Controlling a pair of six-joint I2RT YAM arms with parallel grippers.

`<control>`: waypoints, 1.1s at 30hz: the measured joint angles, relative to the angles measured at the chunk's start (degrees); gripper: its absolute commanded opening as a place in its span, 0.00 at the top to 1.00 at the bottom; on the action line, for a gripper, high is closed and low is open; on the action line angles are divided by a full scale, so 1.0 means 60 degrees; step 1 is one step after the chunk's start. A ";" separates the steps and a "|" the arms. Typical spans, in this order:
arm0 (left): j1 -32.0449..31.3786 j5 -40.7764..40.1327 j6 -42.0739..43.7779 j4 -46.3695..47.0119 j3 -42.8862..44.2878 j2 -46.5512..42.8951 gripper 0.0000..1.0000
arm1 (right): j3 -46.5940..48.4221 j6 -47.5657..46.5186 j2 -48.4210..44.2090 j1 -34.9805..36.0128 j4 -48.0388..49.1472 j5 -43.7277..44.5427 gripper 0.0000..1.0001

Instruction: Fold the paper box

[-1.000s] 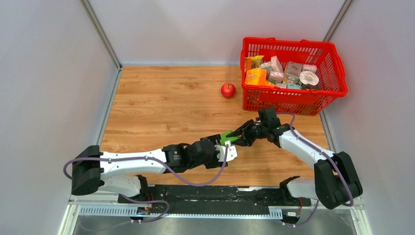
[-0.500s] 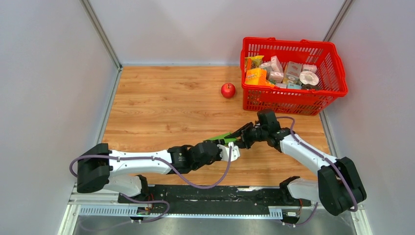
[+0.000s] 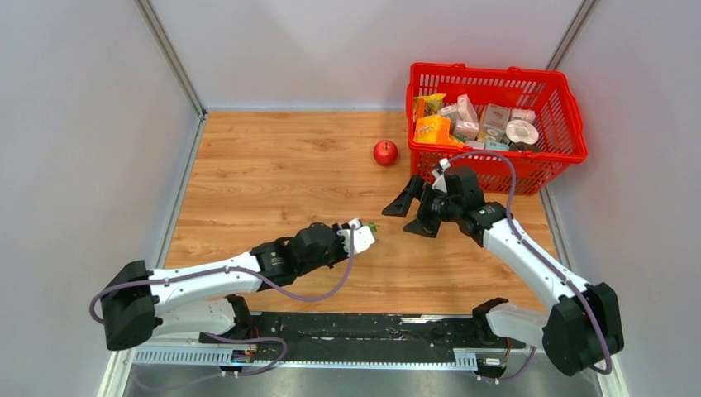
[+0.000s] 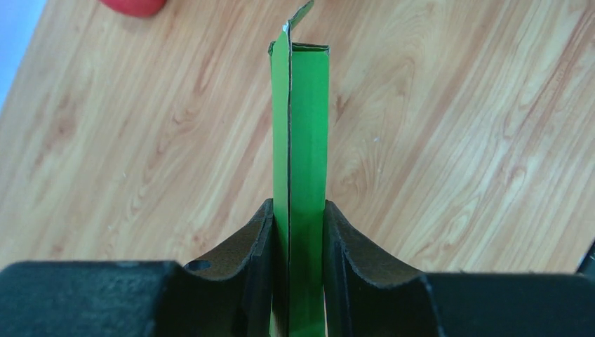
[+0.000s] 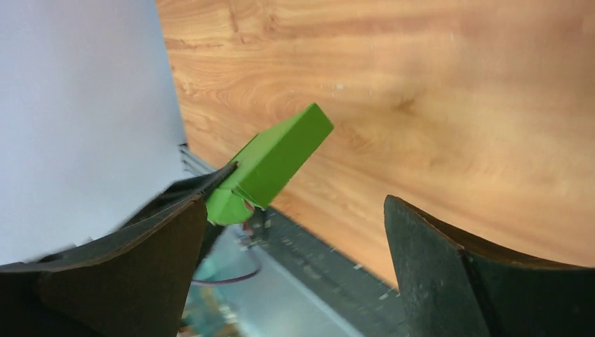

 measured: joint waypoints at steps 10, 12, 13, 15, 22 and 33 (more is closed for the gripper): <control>0.1519 0.3082 -0.2167 -0.0426 -0.0608 -0.2189 0.71 | -0.0594 -0.5963 -0.0732 0.1009 0.2350 -0.1093 0.02; 0.1668 0.3690 -0.2550 -0.0433 -0.0608 -0.2280 0.70 | -0.0597 -0.6863 -0.0732 0.1614 0.2554 -0.1180 0.02; 0.1727 0.3952 -0.2721 -0.0444 -0.0608 -0.2284 0.70 | -0.0572 -0.7300 -0.0736 0.1960 0.2583 -0.1206 0.03; 0.1832 0.4448 -0.3020 -0.0543 -0.0608 -0.2280 0.70 | -0.0437 -0.8062 -0.0743 0.2521 0.2466 -0.1315 0.04; 0.2062 0.5657 -0.3548 -0.1031 -0.0572 -0.2222 0.70 | -0.0171 -0.9592 -0.0670 0.3024 0.2266 -0.1996 0.13; 0.2091 0.6717 -0.3563 -0.2095 0.0357 -0.2018 0.69 | -0.0514 -1.0357 -0.0157 0.3501 0.2404 -0.2444 0.41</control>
